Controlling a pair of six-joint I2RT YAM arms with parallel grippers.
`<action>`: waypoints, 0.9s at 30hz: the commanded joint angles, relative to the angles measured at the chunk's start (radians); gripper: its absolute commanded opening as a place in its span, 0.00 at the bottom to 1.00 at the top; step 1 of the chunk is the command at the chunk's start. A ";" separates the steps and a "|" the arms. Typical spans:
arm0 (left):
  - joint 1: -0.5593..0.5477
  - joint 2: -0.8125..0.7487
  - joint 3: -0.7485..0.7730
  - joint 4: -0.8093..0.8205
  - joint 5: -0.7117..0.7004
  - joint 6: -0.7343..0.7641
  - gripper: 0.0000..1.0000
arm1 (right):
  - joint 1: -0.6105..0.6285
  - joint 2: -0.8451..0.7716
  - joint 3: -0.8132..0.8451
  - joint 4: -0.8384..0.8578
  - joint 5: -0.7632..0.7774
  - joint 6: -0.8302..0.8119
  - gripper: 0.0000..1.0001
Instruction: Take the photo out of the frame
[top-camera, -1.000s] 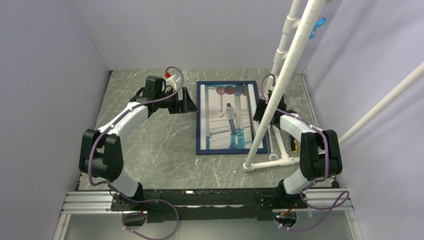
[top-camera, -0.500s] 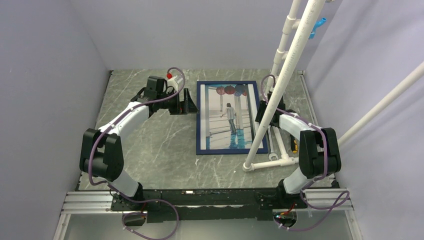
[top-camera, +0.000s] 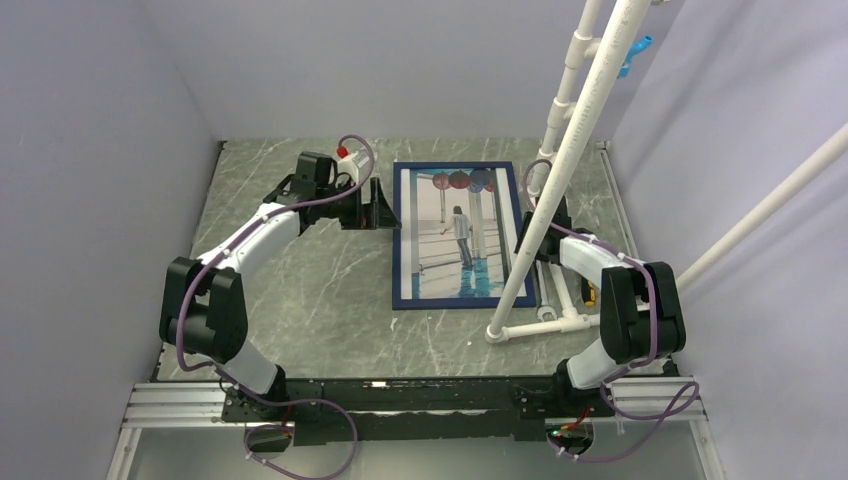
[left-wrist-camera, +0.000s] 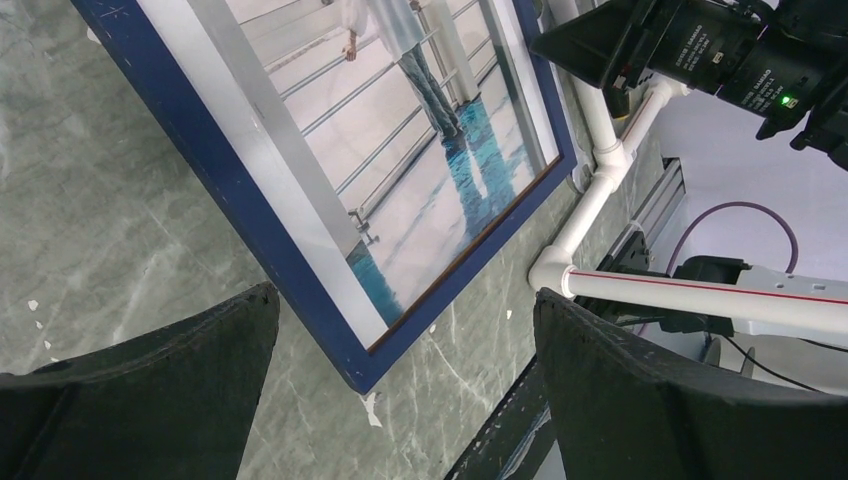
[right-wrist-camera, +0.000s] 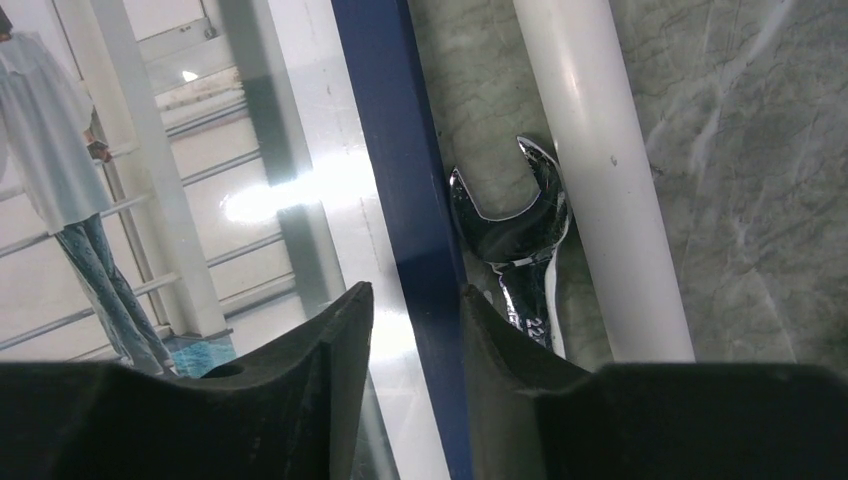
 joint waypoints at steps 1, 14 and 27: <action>-0.012 -0.008 0.050 -0.010 -0.006 0.036 0.99 | -0.005 0.002 0.001 0.035 0.006 0.015 0.36; -0.028 -0.003 0.062 -0.033 -0.024 0.055 0.99 | -0.008 0.032 -0.036 0.114 -0.046 0.030 0.33; -0.043 -0.006 0.076 -0.062 -0.058 0.085 0.99 | -0.011 0.091 -0.012 0.131 -0.101 0.032 0.31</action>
